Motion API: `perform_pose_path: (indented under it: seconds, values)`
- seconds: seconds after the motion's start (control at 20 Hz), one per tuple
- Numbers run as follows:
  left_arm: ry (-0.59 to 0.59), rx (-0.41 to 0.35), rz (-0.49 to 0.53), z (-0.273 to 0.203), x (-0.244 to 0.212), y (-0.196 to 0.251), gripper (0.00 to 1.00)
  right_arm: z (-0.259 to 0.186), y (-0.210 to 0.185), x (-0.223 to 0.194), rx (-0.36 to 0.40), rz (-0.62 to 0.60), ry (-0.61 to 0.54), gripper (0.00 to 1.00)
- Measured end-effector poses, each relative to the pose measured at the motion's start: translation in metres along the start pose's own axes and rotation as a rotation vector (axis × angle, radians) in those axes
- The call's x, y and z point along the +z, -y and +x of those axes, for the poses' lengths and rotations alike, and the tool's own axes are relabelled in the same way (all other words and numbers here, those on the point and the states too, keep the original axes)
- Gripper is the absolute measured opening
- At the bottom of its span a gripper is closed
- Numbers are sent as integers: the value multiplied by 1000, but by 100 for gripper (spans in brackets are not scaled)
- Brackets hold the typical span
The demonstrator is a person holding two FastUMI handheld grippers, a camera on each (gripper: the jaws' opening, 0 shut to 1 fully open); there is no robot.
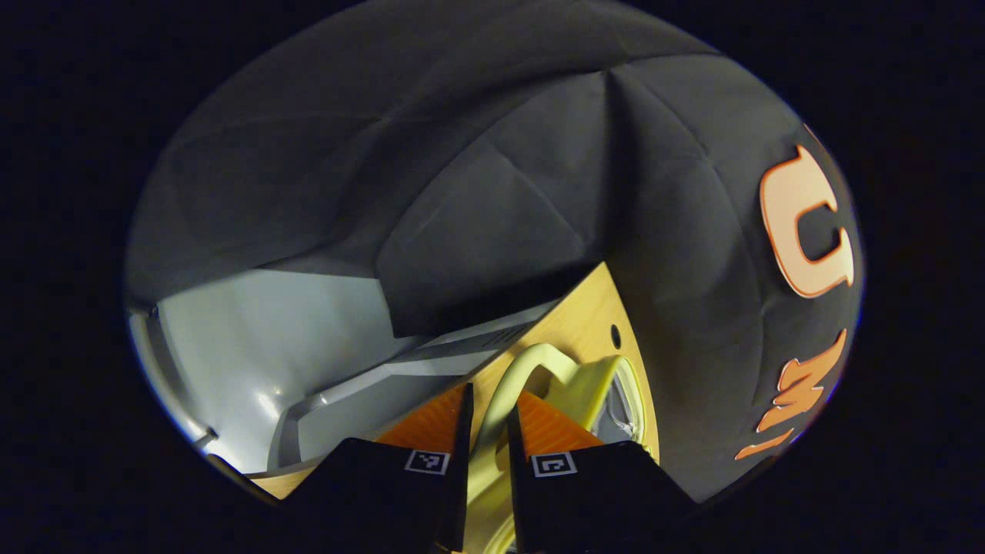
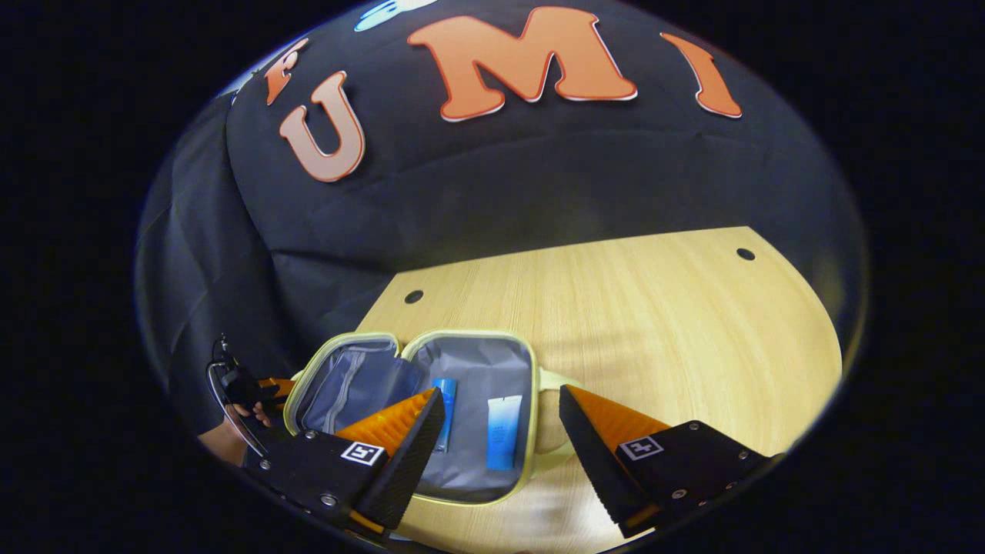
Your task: First open the suitcase, pack the skin care products into it, and then close the suitcase.
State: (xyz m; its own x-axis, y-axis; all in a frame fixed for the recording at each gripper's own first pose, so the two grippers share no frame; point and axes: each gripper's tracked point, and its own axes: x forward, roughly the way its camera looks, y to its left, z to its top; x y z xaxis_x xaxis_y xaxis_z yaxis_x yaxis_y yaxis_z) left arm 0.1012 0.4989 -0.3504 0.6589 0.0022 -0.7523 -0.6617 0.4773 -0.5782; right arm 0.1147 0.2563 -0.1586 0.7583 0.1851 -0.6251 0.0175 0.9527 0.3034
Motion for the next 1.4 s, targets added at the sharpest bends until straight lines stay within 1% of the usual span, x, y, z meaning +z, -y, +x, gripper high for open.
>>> perform_pose_path:
  seconds: [0.05,0.1,0.25,0.35,0.45,0.55,0.65,0.8,0.9,1.05,1.2,1.4]
  values:
    - [26,-4,29,-7,7,7,27,-6,5,6,-2,0,18,95]
    - [53,-16,59,-19,12,17,25,-10,12,12,-13,-5,38,95]
    - [117,-57,145,-47,19,47,24,-17,28,24,-47,-53,99,95]
    - [148,-89,185,-67,21,73,24,-21,35,33,-49,-72,131,95]
    - [175,-134,236,-89,23,102,23,-27,42,44,-48,-80,167,95]
    - [206,-198,293,-114,19,140,22,-30,48,51,-42,-89,187,95]
    - [222,-267,338,-129,10,180,22,-33,56,57,-33,-88,199,96]
    - [224,-375,387,-157,-17,242,22,-39,69,66,-19,-92,225,95]
    - [217,-426,434,-171,-39,274,22,-44,77,70,-8,-97,240,95]
    - [205,-475,502,-180,-75,313,23,-51,90,71,10,-108,248,95]
    - [168,-520,535,-187,-118,349,24,-58,104,68,30,-120,241,95]
    - [103,-557,582,-186,-182,379,24,-64,119,65,56,-136,246,95]
